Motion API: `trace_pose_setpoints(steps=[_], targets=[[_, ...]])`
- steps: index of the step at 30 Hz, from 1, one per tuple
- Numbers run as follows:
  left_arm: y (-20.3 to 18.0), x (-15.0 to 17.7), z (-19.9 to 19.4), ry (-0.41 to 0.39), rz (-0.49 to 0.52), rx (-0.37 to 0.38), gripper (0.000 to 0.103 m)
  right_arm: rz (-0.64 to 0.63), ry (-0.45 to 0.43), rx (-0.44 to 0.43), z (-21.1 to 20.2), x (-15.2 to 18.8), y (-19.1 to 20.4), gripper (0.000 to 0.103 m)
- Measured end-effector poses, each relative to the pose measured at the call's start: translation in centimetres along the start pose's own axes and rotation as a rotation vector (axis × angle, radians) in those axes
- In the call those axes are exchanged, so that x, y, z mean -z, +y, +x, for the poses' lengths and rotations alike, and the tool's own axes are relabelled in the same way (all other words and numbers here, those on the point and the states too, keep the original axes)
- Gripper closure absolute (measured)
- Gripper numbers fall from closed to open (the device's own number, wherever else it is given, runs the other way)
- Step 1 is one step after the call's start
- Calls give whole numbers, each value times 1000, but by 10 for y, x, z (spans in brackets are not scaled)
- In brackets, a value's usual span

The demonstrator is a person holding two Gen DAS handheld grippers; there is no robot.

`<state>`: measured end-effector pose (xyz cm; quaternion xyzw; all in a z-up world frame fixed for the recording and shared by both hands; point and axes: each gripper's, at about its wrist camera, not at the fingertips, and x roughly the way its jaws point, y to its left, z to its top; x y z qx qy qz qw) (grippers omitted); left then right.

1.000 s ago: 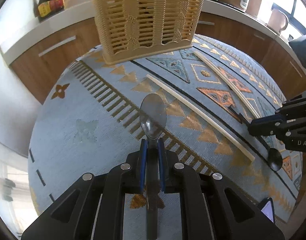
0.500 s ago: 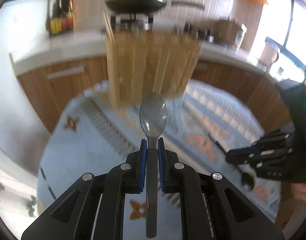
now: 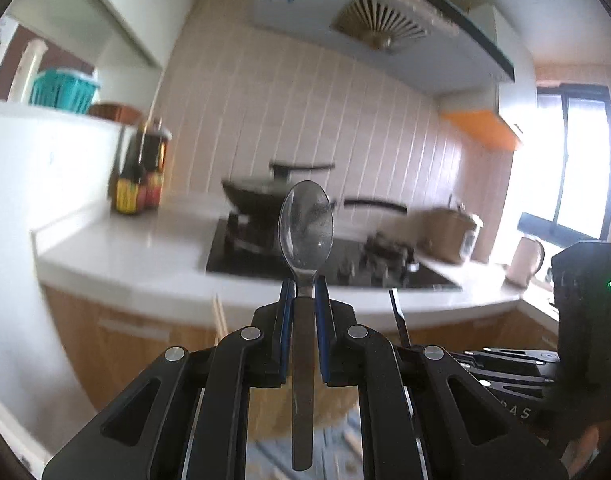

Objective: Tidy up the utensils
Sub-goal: 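Lift both spoons over the caddy and open both tools to drop them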

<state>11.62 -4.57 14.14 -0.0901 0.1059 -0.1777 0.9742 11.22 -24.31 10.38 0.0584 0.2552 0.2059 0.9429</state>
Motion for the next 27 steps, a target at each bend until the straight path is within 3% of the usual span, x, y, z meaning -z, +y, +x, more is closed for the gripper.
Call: trace_pose_setpoints(steps=[6, 14, 27], targets=[[0, -9, 29, -38, 2, -19, 94, 26, -39, 27, 32, -28, -5, 98], [16, -7, 57, -123, 29, -101, 94, 76, -81, 42, 75, -40, -21, 98], [31, 25, 89, -102, 48, -161, 94, 3, -196, 81, 107, -11, -17, 98]])
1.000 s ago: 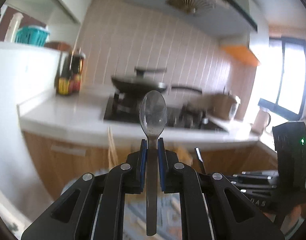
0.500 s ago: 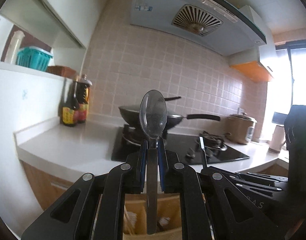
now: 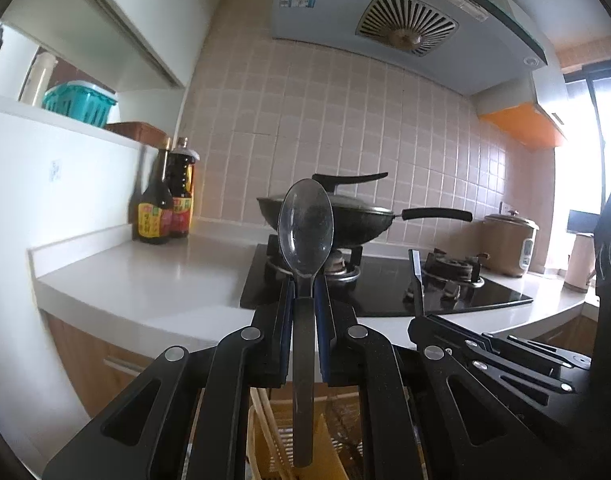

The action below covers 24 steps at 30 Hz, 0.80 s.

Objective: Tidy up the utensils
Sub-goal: 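Lift both spoons over the caddy and open both tools to drop them, then lower both tools to the table while the right tool grasps two wooden chopsticks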

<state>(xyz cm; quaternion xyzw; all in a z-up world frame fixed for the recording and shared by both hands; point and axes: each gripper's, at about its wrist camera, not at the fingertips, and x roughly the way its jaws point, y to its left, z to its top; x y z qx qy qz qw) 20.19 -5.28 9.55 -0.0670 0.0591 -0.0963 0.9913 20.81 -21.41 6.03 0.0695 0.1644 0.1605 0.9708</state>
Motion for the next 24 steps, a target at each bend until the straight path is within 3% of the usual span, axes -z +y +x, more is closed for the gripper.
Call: trace_pose_setpoints(steps=[4, 9, 11, 12, 13, 14, 17, 21, 24], targets=[[1, 7, 2, 13, 6, 10, 94, -70, -28, 32, 1, 8, 4, 98], [3, 16, -3, 36, 13, 13, 94, -101, 9, 7, 0, 16, 6, 97], [5, 22, -8, 42, 20, 16, 87, -155, 47, 1, -4, 21, 12, 97], [6, 24, -12, 46, 22, 21, 74, -173, 67, -5, -5, 22, 14, 96], [5, 25, -15, 43, 25, 22, 68, -187, 100, -13, -5, 25, 15, 94], [5, 25, -20, 40, 31, 20, 67, -188, 127, -19, -6, 26, 16, 86], [7, 20, -36, 59, 41, 39, 67, -159, 120, -13, -24, 28, 8, 47], [16, 13, -75, 30, 62, 28, 58, -94, 135, -26, -56, 25, -8, 47], [21, 6, -95, 37, 56, 29, 58, -44, 187, -21, -75, 21, -19, 47]])
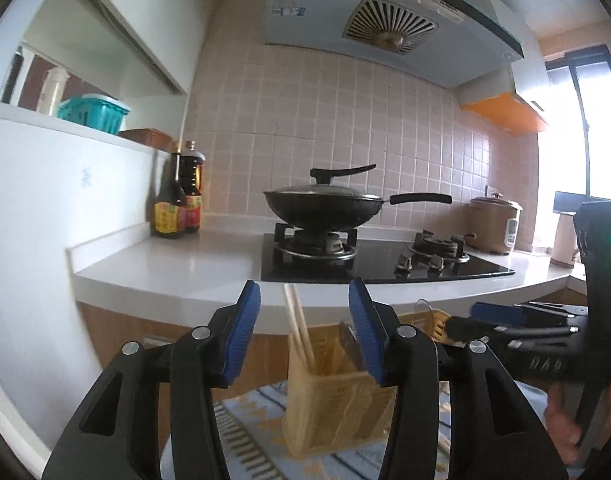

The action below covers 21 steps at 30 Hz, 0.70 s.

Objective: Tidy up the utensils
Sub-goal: 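Lower both tools to the table while the right tool grasps two wooden chopsticks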

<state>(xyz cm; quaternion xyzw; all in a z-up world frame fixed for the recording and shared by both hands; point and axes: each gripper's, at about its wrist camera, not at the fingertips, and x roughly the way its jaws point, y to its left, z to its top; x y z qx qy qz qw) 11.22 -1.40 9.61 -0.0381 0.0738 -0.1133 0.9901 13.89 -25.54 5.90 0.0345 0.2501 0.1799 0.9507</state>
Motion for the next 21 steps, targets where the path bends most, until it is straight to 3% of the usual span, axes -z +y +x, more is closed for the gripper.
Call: trace_pose_setpoints(steps=[5, 7, 12, 14, 17, 19, 21], targets=[[3, -9, -25, 88, -38, 25, 58, 44, 112, -4, -28, 1, -9, 47], [9, -11, -31, 147, -95, 46, 51, 66, 171, 16, -38, 3, -13, 47], [18, -2, -26, 371, -212, 98, 49, 135, 382, 49, -41, 27, -26, 47], [14, 15, -20, 474, -229, 101, 47, 141, 476, 34, -37, 47, -30, 47], [2, 61, -9, 651, -264, 116, 46, 91, 528, 60, -34, 77, -31, 47], [-5, 88, -4, 717, -283, 110, 46, 86, 557, 69, -31, 99, -34, 47], [-15, 108, 3, 766, -272, 94, 46, 104, 591, 51, -29, 120, -38, 56]])
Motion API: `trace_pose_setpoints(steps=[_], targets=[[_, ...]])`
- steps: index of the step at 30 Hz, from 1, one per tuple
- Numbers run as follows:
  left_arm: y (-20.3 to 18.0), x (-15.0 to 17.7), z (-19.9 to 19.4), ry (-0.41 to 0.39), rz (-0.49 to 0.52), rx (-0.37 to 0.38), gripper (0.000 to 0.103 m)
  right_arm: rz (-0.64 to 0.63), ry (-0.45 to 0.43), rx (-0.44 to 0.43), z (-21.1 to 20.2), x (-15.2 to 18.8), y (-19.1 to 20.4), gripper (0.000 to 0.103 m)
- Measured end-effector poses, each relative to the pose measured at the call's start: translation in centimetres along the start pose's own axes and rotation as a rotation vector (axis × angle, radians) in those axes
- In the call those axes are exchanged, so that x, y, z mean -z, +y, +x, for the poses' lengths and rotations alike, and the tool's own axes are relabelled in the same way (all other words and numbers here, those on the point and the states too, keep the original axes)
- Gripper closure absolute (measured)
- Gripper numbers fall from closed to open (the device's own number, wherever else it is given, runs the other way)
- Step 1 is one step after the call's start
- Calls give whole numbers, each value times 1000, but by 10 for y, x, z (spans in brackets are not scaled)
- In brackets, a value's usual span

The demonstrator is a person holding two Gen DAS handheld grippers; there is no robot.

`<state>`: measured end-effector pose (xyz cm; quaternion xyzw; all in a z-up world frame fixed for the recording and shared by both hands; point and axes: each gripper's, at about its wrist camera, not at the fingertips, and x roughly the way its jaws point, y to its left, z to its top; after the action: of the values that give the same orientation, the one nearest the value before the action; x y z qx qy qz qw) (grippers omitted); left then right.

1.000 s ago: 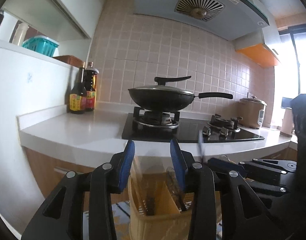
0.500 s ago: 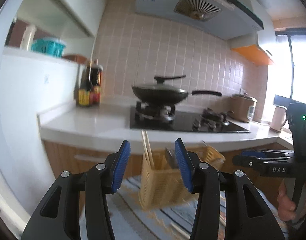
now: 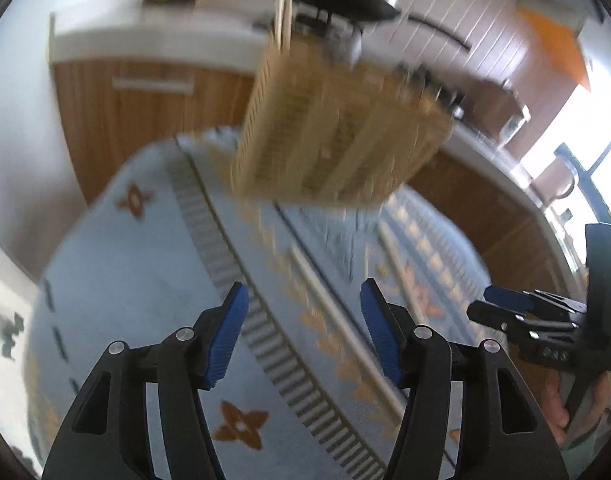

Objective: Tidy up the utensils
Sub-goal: 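Lower both tools to the table while the right tool grasps two wooden chopsticks, then grasp the last wooden chopstick with the left tool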

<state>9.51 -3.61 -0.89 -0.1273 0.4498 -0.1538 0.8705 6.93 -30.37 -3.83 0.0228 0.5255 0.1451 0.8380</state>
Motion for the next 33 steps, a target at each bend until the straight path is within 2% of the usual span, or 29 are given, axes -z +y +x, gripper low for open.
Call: trace_pose_setpoints(steps=[3, 12, 14, 15, 17, 19, 20, 21, 22, 26, 28, 30, 33], targets=[[-12, 9, 20, 32, 25, -56, 46, -1, 18, -5, 11, 15, -1, 65], [-52, 29, 62, 78, 128, -216, 46, -74, -5, 8, 26, 43, 13, 70], [-63, 34, 66, 79, 189, -253, 40, -93, -16, 27, 30, 53, 18, 72], [-69, 36, 69, 82, 221, -264, 36, -114, -42, 46, 30, 57, 22, 72], [-75, 40, 72, 67, 260, -300, 36, -157, -81, 43, 29, 65, 28, 74], [-77, 40, 70, 52, 262, -302, 38, -174, -115, 78, 28, 73, 33, 76], [-76, 40, 70, 50, 264, -298, 39, -178, -124, 84, 28, 75, 35, 78], [-76, 39, 69, 51, 270, -297, 42, -178, -124, 74, 27, 76, 37, 88], [-77, 38, 68, 52, 276, -297, 48, -173, -120, 67, 27, 75, 36, 92], [-83, 41, 65, 76, 351, -270, 70, -160, -102, 43, 25, 73, 34, 93], [-83, 41, 63, 94, 384, -244, 89, -130, -89, 11, 25, 70, 27, 93], [-78, 40, 60, 106, 394, -232, 93, -89, -72, -31, 27, 67, 21, 93], [-63, 35, 54, 141, 385, -163, 97, -35, -49, -67, 29, 66, 15, 94]])
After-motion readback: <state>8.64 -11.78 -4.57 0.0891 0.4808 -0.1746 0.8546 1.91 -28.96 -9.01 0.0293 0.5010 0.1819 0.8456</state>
